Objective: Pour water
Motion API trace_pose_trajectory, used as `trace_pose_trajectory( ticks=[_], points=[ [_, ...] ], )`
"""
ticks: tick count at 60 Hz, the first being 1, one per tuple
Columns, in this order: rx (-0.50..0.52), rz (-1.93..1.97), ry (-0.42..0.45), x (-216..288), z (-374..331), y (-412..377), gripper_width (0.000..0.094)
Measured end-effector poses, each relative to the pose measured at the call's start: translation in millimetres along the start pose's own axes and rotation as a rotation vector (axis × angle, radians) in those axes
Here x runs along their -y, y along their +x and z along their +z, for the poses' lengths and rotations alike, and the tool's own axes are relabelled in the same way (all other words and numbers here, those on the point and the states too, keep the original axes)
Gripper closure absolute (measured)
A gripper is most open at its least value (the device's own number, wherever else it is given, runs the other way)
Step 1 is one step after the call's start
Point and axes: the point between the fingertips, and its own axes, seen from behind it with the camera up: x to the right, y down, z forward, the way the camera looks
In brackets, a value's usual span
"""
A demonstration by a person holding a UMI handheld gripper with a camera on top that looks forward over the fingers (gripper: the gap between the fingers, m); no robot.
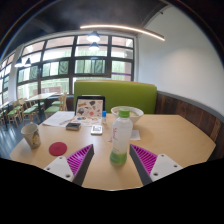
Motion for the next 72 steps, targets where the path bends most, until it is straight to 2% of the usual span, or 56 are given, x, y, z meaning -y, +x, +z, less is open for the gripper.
trace_pose_trajectory(
  ticks=[9,18,20,23,27,37,48,59,65,72],
  points=[
    [-0.028,-0.012,-0.014,4,48,21,0.0122],
    [-0.032,-0.038,0.031,16,104,26,0.0139],
    [-0.033,-0.047,0.027,15,111,26,0.017],
    [-0.051,-0.052,0.026,15,118,29,0.0466],
    [-0.069,-0.047,0.046,17,120,29,0.0478],
    [-0.073,-0.125,0.071,20,123,15,0.0609],
    [-0.078,-0.276,0.057,43,106,-25,0.0613],
    [-0.131,-0.692,0.168,122,75,-116,0.0613],
    [-0.196,-1.058,0.227,138,63,-183,0.0613],
    [-0.346,-1.571,0.307,147,54,-242,0.0613]
  ],
)
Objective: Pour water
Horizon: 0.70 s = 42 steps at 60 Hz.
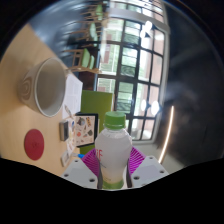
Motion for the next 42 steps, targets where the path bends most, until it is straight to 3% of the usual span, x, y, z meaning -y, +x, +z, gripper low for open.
trace_pose_trajectory(
  ticks=[5,21,34,42],
  points=[
    [-0.07,-0.308,0.033,31,0,-3,0.0614],
    [-0.063,-0.693,0.047,49,7,-22,0.0615],
    [-0.047,-0.573,0.05,40,11,-15,0.0612],
    [-0.081,-0.023,0.04,26,20,28,0.0613]
  ],
)
